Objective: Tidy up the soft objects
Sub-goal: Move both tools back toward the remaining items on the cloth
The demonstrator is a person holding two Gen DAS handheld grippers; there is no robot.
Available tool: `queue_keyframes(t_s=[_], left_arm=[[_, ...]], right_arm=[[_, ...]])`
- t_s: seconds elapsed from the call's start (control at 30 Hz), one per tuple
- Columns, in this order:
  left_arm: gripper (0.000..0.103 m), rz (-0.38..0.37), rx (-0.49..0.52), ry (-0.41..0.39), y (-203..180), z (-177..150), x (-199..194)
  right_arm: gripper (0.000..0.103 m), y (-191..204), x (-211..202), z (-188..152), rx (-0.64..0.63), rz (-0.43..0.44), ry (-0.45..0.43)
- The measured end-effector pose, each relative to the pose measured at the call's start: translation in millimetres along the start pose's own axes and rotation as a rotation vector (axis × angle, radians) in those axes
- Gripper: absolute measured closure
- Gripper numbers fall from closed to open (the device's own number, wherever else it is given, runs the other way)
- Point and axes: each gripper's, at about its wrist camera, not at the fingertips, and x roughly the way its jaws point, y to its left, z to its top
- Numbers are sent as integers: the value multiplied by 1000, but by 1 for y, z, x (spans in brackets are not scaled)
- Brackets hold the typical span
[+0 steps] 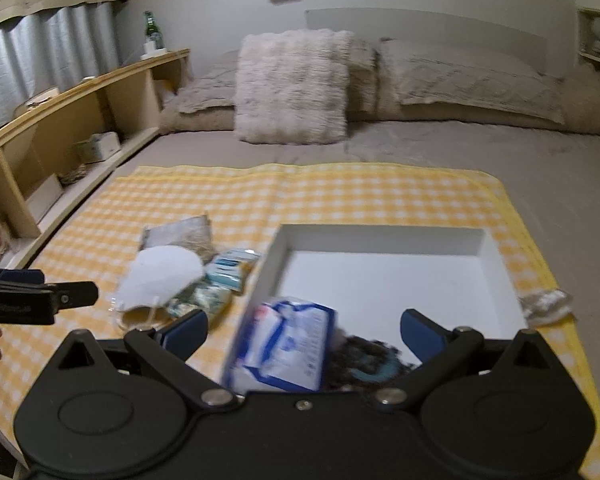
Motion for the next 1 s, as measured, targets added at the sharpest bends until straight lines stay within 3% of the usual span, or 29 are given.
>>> queue_keyframes(t_s=[0.33, 0.57, 0.83, 1.0], left_arm=[[0, 78, -63, -24, 35, 11, 17], [0, 103, -93, -11, 50, 22, 49], [0, 98, -52, 29, 63, 31, 90], [0, 84, -33, 80, 67, 35, 116]], right_arm=[[0, 50, 21, 18, -63, 90, -49], [0, 72, 55, 27, -120, 96, -105], [0, 85, 113, 26, -222, 46, -14], [0, 88, 140, 26, -283, 79, 61]])
